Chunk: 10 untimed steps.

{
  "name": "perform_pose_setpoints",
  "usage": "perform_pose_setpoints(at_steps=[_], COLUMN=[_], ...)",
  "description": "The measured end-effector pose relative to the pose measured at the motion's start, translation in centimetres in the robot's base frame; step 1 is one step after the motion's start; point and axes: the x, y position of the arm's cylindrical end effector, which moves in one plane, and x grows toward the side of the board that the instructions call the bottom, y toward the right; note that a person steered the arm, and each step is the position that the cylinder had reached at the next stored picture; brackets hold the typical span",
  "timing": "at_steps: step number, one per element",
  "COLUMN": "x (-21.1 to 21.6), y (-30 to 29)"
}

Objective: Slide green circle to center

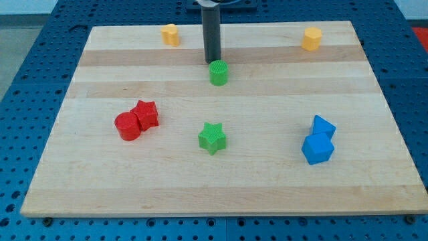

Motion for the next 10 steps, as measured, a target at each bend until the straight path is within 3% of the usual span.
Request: perform_pose_setpoints(at_steps=[6,9,10], x=[3.4,3.7,5.8], y=[0.9,-1.4,-0.6])
